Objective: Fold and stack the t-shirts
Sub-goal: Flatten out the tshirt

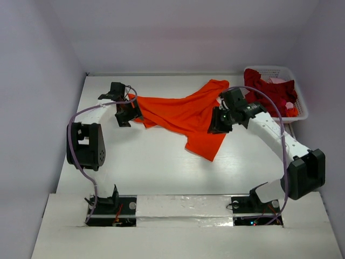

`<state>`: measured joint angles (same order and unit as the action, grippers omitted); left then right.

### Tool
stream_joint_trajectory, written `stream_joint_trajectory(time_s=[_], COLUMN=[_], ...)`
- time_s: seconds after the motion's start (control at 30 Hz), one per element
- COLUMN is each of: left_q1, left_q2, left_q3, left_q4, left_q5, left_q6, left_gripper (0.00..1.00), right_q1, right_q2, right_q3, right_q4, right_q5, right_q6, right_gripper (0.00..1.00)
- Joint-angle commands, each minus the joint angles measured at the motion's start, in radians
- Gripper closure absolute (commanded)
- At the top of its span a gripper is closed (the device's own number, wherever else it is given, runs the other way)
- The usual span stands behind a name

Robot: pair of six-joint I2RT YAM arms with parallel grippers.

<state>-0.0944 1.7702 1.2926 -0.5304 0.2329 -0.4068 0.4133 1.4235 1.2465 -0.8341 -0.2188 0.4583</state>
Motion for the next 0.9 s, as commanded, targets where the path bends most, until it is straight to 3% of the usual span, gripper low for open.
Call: stream_joint_trajectory(time_s=[0.0, 0.13, 0.37, 0.43, 0.57, 0.6, 0.73, 0.87], left_q1=[-0.008, -0.018, -0.018, -0.018, -0.018, -0.018, -0.018, -0.027], left_q2=[-0.002, 0.028, 0.060, 0.074, 0.078, 0.080, 0.094, 0.103], left_q3=[-0.010, 0.013, 0.039, 0.043, 0.033, 0.031, 0.033, 0.042], left_q4=[0.069, 0.070, 0.076, 0.075, 0.082, 0.083, 0.084, 0.099], left_q5=[0.008, -0.055, -0.153, -0.171, -0.199, -0.213, -0.219, -0.218], left_q6=[0.002, -0.001, -0.017, -0.015, -0.004, 0.000, 0.000, -0.009], left_gripper=[0.33, 0.34, 0.36, 0.37, 0.38, 0.38, 0.38, 0.35], right_q1=[0.005, 0.005, 0.027, 0.036, 0.036, 0.036, 0.045, 0.045], right_q2=[0.043, 0.147, 0.177, 0.161, 0.129, 0.120, 0.071, 0.052], right_q3=[-0.080, -0.169, -0.191, -0.190, -0.194, -0.203, -0.223, -0.249], right_q4=[0.228, 0.427, 0.494, 0.491, 0.474, 0.471, 0.461, 0.471], right_q5=[-0.019, -0.041, -0.057, -0.059, -0.060, -0.066, -0.070, -0.068], right_q6=[0.065, 0.120, 0.160, 0.164, 0.177, 0.178, 0.192, 0.194], right_gripper=[0.64, 0.60, 0.27, 0.32, 0.66, 0.68, 0.68, 0.57])
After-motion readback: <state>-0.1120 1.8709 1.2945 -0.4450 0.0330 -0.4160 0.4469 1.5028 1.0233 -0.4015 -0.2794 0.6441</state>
